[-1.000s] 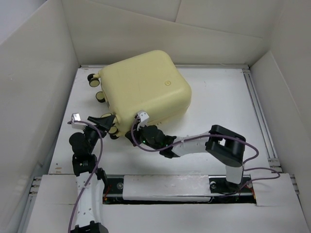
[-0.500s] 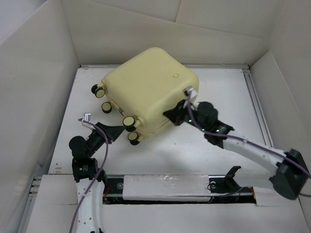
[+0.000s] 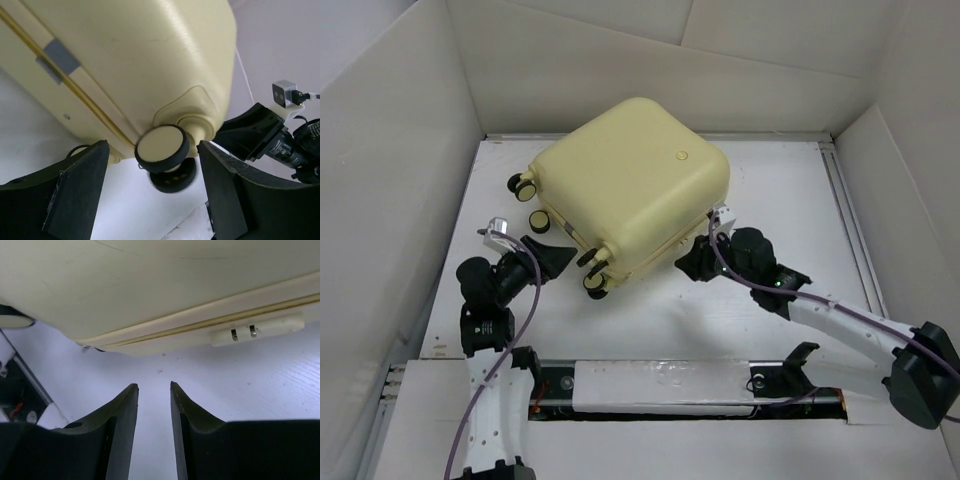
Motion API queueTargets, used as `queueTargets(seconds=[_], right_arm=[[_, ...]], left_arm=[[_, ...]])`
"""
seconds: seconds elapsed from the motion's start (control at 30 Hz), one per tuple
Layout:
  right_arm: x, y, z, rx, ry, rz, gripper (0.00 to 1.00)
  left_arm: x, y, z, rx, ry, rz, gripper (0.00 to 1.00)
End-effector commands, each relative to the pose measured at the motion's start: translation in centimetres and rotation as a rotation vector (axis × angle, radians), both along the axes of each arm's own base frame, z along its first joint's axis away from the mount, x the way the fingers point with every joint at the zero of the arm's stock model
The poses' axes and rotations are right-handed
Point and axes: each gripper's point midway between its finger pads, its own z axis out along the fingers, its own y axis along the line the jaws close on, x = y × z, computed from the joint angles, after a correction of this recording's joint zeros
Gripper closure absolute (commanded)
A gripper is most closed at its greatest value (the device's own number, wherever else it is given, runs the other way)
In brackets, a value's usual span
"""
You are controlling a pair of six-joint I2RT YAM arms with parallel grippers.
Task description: Pack the luggage
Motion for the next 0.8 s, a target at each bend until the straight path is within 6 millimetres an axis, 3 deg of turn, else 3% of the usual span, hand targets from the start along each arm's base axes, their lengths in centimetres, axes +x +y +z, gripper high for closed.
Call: queueTargets(seconds=[0.0,0.1,0.17,0.2,0.27,0.33,0.37,0.4,0.43,0.47,0.5,0.53,0.57,0.6,0.67,0.7,0.73,0.77], right_arm=[[1.3,0.4,-0.2,-0.016,-0.010,-0.034,0.62],[2.7,0.5,-1.9,-0.068,0.018,-0.082,0.53],[4.0,0.0,-2.4,-0.104,0.022,-0.128,0.49],[4.5,-0.4,-3.8,-0.132,0.046,-0.148,0.46],[5.4,-0.5,-4.0,-0.142,0.052,-0.168,0.45],[6.9,-0.7,-4.7,-0.165,0.066,-0.189,0.43],[7.7,-1.2,-4.9,-0.175,0.066,-0.206,0.42],[8.5,-1.2,-4.4,-0.165,0.063,-0.212,0.42],[9.2,-1.3,-5.1,-0.173,0.083,-0.217,0.41],[10.0,-1.7,-5.1,-0.172,0.085,-0.236,0.41],[11.2,-2.8,-5.0,-0.166,0.092,-0.266,0.39],[12.4,-3.1,-4.2,-0.149,0.083,-0.280,0.39],[13.1,-3.7,-4.1,-0.145,0.086,-0.296,0.39],[14.5,-5.6,-4.1,-0.146,0.087,-0.337,0.38],[15.8,-7.0,-3.0,-0.123,0.077,-0.346,0.37],[16.3,-8.1,-2.8,-0.130,0.075,-0.361,0.37],[17.4,-10.2,-1.9,-0.114,0.060,-0.394,0.37],[17.9,-10.9,-1.2,-0.101,0.059,-0.400,0.36]], left_arm=[[0.3,0.1,0.2,0.037,-0.047,-0.006,0.32],[0.5,0.0,1.1,0.034,-0.075,-0.015,0.30],[1.0,0.5,3.4,0.032,-0.120,0.030,0.29],[1.4,0.8,4.2,0.037,-0.138,0.045,0.27],[2.2,1.2,7.2,0.023,-0.192,0.071,0.26],[4.6,1.8,6.8,0.014,-0.124,0.085,0.26],[5.5,2.1,8.5,0.018,-0.139,0.098,0.26],[6.4,2.3,8.6,0.025,-0.128,0.107,0.26],[7.4,1.1,7.9,0.020,-0.075,0.079,0.26],[8.6,1.4,10.5,0.071,-0.134,0.151,0.26],[8.9,0.1,10.9,0.085,-0.125,0.151,0.26],[8.5,-4.1,11.0,0.103,-0.106,0.064,0.28],[8.5,-4.9,12.1,0.131,-0.115,0.092,0.28],[8.8,-4.5,14.5,0.139,-0.159,0.180,0.28],[8.8,-6.5,14.7,0.176,-0.163,0.160,0.29],[9.5,-6.2,15.1,0.199,-0.162,0.180,0.29],[9.9,-6.2,13.5,0.258,-0.114,0.177,0.28],[11.1,-6.2,11.2,0.313,-0.050,0.186,0.28]])
